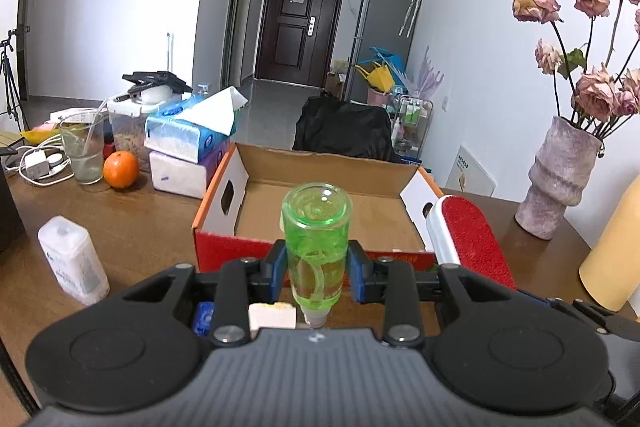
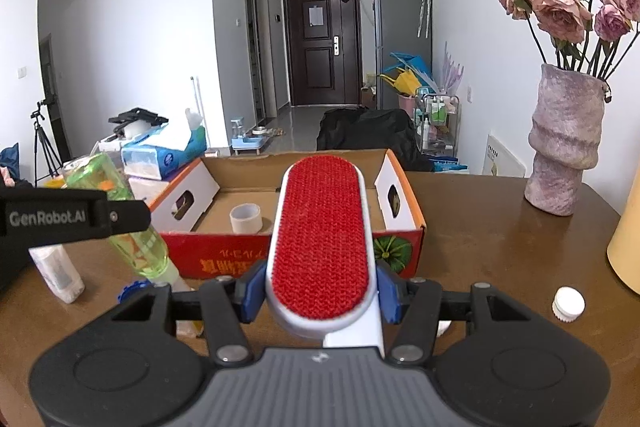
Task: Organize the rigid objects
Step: 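Carry the green bottle with left and lint roller with right over the box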
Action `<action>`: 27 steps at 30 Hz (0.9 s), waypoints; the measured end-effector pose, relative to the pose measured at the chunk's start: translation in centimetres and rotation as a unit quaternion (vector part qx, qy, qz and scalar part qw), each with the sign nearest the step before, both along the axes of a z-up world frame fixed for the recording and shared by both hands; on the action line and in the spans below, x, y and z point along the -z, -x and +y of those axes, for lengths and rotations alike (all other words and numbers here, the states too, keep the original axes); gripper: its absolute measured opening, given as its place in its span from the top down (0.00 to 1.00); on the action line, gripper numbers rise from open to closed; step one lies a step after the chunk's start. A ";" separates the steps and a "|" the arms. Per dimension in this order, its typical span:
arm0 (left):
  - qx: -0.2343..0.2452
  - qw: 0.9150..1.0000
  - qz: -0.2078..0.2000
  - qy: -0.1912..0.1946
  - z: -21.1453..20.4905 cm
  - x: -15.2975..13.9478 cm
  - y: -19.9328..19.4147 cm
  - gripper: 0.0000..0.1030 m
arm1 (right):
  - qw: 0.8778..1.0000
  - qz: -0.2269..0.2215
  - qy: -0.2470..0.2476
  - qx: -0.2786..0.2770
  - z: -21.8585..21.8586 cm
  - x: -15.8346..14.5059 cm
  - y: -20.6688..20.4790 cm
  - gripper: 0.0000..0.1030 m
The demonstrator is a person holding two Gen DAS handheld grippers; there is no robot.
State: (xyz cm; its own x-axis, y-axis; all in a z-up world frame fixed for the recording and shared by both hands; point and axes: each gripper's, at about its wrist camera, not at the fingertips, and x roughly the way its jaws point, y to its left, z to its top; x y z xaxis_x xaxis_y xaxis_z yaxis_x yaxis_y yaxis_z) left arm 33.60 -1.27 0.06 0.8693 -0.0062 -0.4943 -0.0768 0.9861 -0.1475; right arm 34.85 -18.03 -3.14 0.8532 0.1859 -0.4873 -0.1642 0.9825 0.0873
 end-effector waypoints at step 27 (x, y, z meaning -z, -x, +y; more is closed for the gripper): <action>-0.023 0.999 -0.033 -0.001 1.2 -1.0 -8.8 0.69 | 1.000 -0.008 0.002 -0.012 1.8 -1.0 -9.6 0.47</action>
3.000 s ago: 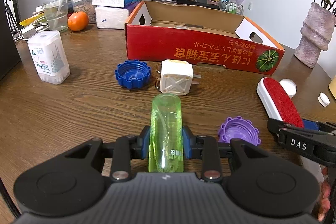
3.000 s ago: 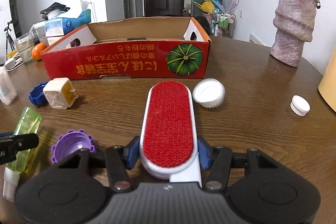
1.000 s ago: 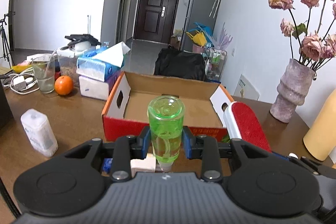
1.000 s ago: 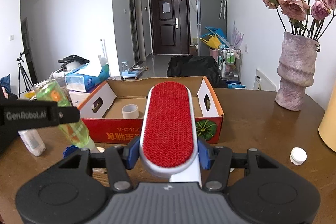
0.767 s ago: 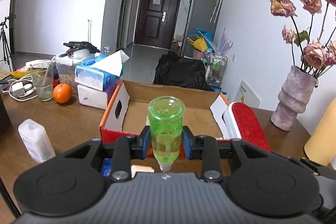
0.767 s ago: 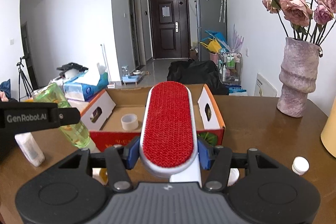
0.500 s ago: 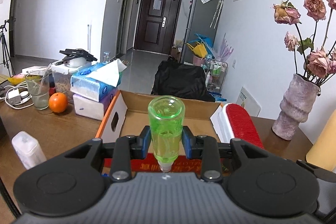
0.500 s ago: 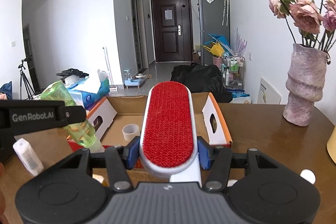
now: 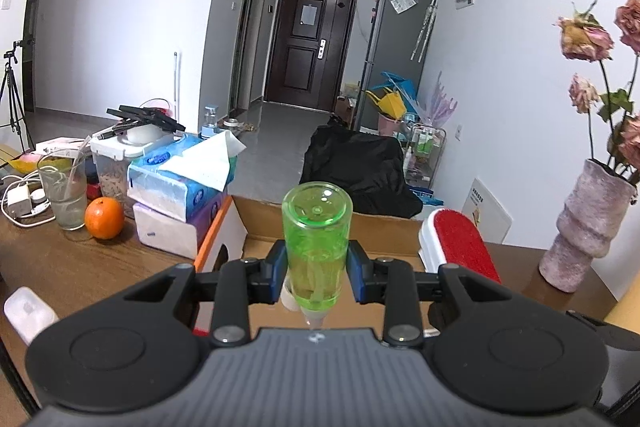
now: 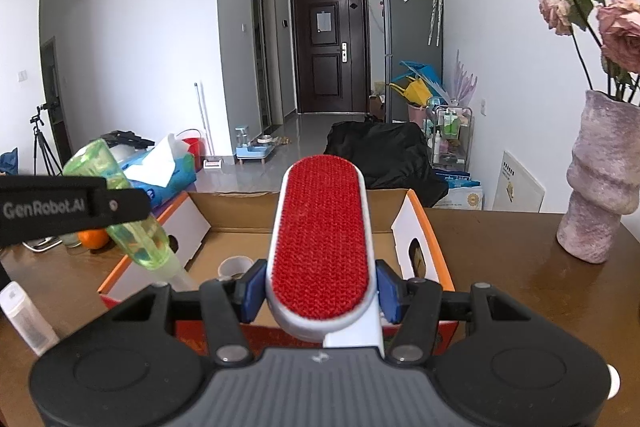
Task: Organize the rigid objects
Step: 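Carry the green bottle with left and lint roller with right over the box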
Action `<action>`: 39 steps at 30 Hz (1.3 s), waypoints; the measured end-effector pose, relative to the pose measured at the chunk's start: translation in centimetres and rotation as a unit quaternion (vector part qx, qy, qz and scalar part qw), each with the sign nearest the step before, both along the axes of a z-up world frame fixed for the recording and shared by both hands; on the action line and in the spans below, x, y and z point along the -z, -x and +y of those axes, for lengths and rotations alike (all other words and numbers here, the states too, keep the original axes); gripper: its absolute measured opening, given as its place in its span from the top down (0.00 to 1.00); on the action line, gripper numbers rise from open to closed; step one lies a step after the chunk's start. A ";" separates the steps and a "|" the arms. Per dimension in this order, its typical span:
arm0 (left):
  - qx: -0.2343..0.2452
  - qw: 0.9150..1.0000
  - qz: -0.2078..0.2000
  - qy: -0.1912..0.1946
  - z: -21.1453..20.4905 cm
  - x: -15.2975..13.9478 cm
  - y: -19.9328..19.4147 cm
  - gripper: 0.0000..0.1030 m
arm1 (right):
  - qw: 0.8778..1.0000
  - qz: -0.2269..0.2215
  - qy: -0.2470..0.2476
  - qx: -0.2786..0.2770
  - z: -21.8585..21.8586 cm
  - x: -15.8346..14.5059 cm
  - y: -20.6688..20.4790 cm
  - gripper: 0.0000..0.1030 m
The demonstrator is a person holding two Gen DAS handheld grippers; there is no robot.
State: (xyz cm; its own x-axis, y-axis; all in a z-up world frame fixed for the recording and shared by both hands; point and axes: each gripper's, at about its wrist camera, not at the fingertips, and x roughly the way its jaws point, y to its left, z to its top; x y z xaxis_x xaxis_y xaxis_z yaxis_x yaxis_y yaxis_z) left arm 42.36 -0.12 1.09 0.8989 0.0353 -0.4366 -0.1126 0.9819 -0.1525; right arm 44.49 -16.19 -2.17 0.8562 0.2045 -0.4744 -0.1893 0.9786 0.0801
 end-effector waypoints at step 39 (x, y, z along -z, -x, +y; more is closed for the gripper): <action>-0.035 0.997 0.027 -0.061 1.4 3.6 -9.5 0.69 | 0.996 0.080 0.032 0.015 1.6 3.4 -11.9 0.47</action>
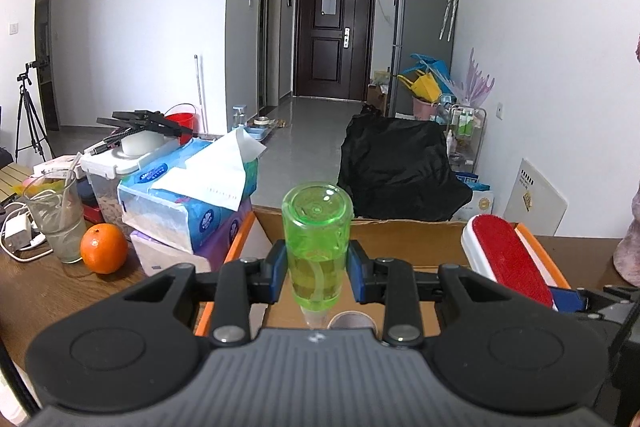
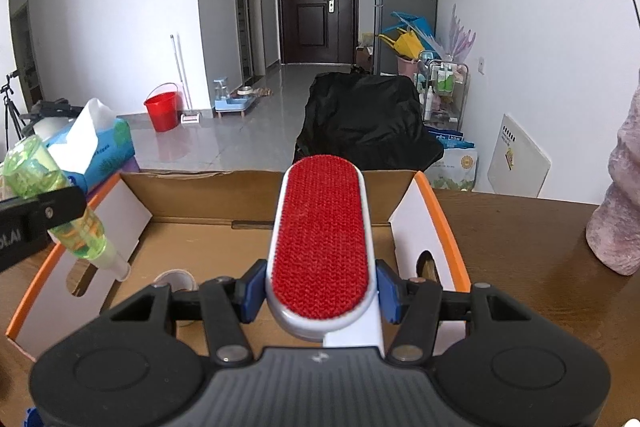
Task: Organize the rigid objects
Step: 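Carry the green bottle with left and lint roller with right over the box, then open the left gripper dropping the bottle while right releases the lint roller into the box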
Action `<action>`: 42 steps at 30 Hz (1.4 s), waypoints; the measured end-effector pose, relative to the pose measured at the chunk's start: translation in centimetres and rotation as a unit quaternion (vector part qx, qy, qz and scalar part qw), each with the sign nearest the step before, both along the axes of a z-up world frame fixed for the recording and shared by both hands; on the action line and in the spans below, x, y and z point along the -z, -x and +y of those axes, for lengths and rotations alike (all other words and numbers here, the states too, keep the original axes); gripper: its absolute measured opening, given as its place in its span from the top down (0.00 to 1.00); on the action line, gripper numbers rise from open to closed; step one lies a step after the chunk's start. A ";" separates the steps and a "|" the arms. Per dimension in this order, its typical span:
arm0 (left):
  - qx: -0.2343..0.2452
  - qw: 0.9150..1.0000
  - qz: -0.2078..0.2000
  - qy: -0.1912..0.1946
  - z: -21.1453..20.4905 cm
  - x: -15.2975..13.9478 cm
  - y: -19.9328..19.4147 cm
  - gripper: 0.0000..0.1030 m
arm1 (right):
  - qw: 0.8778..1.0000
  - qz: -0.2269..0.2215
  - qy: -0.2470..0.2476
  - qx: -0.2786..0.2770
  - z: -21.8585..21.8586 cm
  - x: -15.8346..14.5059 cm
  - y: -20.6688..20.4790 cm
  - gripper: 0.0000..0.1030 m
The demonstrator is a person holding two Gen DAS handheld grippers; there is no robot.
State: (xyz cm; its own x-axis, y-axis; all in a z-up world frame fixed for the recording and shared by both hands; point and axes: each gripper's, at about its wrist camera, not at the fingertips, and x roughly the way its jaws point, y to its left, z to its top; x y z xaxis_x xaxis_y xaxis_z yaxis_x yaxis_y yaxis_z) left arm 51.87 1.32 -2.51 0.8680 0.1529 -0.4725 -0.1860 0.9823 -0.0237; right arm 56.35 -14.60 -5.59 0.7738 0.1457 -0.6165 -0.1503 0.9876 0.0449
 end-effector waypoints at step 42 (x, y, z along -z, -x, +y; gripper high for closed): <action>-0.009 1.000 0.014 0.020 2.2 -0.3 2.1 0.00 | 0.998 -0.065 -0.010 -0.008 -3.7 -2.4 4.7 0.01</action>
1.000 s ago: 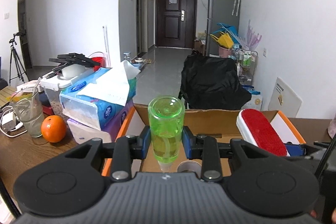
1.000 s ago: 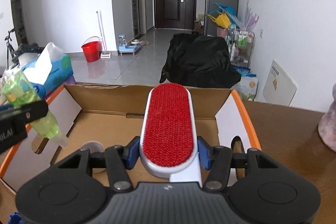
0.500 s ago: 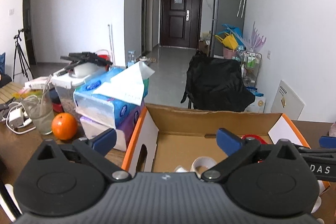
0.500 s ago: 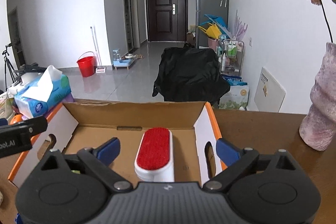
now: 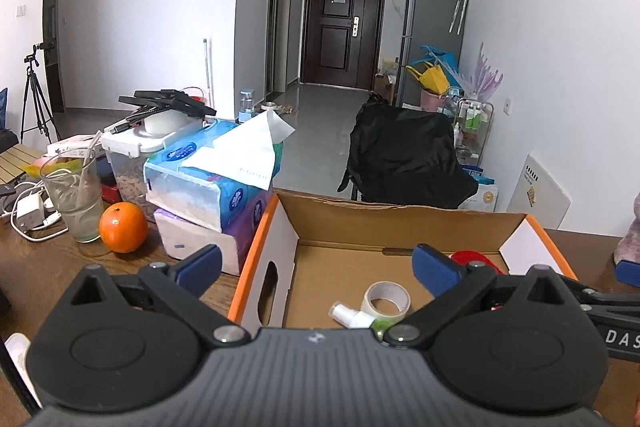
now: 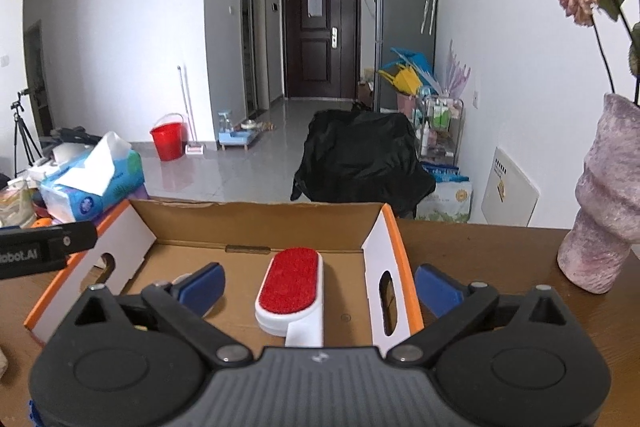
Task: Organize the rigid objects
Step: 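Open the left gripper dropping the bottle while right releases the lint roller into the box, then move the right gripper to the purple cap and close on it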
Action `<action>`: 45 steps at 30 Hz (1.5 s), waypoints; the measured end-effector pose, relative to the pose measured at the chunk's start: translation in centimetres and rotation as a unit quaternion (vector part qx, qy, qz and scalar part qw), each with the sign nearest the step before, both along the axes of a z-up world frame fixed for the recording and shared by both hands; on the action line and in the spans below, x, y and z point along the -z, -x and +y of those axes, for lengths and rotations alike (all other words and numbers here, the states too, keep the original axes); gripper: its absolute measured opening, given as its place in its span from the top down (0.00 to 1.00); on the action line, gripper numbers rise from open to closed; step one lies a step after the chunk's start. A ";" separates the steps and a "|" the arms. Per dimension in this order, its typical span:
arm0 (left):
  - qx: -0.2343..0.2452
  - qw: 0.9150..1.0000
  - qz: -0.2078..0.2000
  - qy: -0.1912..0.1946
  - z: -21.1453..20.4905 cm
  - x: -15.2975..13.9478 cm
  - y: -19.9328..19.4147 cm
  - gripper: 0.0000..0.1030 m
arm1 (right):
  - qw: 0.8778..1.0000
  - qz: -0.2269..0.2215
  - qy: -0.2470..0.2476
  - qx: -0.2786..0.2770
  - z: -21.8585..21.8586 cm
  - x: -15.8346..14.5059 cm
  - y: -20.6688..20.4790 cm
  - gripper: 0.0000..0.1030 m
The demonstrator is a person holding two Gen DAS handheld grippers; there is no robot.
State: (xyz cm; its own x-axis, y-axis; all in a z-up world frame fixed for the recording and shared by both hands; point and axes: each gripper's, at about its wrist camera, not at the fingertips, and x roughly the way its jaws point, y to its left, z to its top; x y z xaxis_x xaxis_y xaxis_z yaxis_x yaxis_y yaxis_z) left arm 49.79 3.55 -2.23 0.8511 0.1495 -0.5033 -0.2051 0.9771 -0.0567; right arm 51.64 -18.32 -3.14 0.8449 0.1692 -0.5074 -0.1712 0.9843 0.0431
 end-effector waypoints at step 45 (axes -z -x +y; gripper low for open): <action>0.022 0.999 -0.024 -0.011 -0.3 0.7 15.9 0.00 | 1.000 -0.016 0.000 -0.023 -0.5 1.8 17.1 0.00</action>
